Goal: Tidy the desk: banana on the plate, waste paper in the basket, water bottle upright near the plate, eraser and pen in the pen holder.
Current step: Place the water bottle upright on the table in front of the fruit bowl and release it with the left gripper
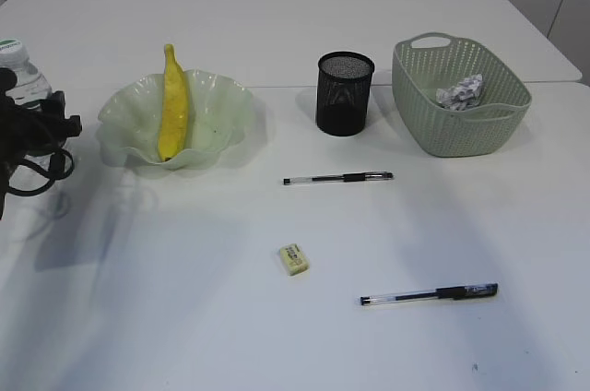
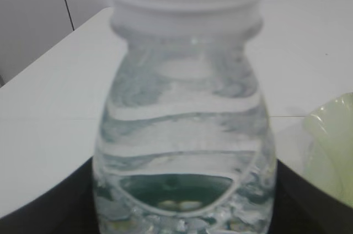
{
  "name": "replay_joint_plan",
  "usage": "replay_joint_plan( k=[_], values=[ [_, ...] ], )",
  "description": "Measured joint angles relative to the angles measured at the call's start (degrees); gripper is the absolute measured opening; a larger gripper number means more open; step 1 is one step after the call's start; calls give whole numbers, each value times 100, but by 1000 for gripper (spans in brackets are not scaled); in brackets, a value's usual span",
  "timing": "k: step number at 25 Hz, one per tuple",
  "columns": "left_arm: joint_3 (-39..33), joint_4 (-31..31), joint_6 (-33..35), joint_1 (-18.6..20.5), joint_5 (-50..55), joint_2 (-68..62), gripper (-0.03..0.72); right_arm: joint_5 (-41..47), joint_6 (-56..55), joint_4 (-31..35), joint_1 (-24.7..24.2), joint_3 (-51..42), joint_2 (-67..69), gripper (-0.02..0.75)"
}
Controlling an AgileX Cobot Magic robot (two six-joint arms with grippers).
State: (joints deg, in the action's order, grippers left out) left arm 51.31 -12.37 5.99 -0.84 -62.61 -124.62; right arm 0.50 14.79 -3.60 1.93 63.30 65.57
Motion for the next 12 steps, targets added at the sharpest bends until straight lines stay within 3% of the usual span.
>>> replay_joint_plan(
  k=[12],
  values=[
    [0, -147, 0, 0, 95, 3, 508, -9, 0, 0, 0, 0, 0, 519]
  ],
)
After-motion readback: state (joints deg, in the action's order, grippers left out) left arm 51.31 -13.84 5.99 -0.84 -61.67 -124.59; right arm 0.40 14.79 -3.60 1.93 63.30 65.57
